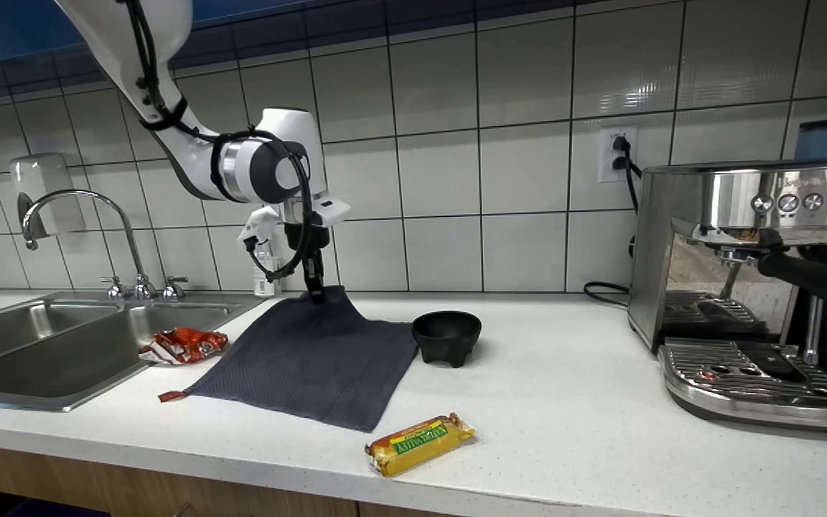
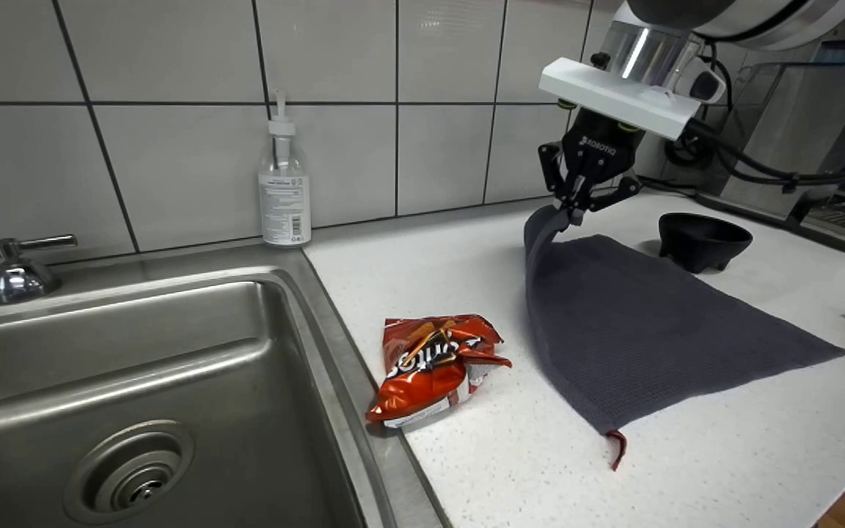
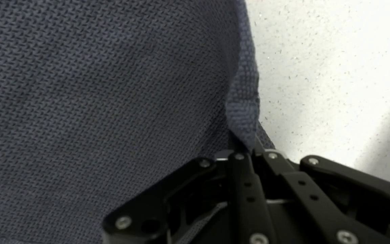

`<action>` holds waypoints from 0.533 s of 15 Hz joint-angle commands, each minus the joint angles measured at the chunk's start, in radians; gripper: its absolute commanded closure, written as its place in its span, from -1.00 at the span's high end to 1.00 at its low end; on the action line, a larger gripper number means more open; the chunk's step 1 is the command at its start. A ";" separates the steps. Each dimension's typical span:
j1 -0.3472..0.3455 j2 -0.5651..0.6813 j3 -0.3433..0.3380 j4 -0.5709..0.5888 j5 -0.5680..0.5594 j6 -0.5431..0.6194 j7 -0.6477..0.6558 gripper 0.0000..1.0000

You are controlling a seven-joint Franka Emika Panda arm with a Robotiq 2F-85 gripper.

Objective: Fold the grey towel twice

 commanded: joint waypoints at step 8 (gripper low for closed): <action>-0.027 -0.173 -0.014 -0.122 -0.085 -0.123 0.004 -0.98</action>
